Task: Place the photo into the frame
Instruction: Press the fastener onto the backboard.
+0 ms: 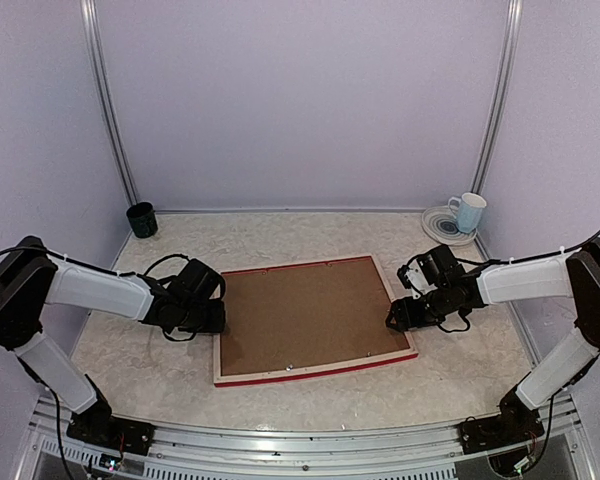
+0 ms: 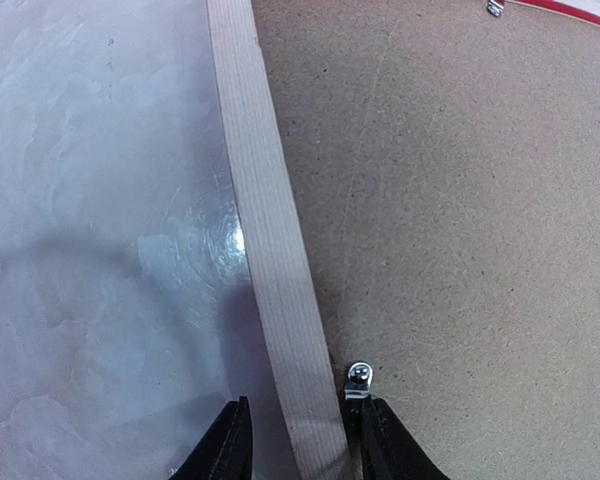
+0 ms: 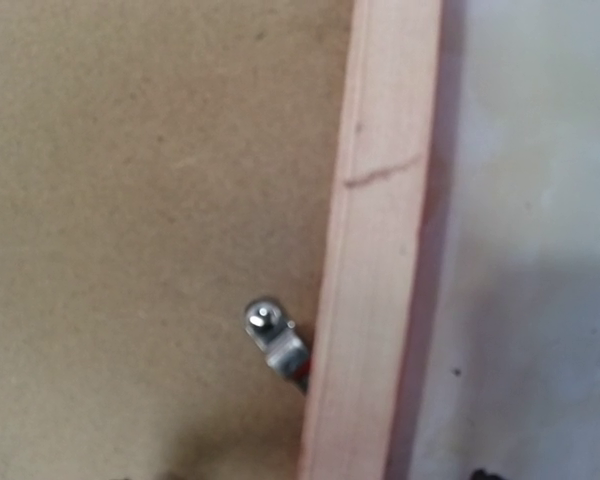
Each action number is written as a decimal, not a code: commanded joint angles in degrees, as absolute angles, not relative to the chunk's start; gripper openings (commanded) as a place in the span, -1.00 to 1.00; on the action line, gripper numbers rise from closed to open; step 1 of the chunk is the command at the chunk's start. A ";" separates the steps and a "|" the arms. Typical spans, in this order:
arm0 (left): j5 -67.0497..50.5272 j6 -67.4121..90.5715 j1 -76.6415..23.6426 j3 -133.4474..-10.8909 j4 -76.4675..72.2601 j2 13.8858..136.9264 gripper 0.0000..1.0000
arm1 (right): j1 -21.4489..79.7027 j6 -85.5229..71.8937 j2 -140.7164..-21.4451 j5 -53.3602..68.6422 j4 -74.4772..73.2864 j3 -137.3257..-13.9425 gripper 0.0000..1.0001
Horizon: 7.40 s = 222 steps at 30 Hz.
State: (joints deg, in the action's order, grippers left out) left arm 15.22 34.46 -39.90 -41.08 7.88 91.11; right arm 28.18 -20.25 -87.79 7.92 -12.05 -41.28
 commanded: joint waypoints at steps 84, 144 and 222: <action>16.23 30.26 -35.54 -52.67 18.59 92.68 0.20 | 27.69 -19.08 -83.00 14.80 -9.36 -39.20 0.45; 20.05 30.07 -38.59 -56.68 27.80 100.81 -0.05 | 29.59 -19.42 -96.23 -2.79 -13.46 -48.95 0.20; 17.51 29.57 -34.34 -57.04 27.96 96.54 -0.43 | 32.43 -18.97 -94.94 -3.57 -15.44 -48.61 -0.57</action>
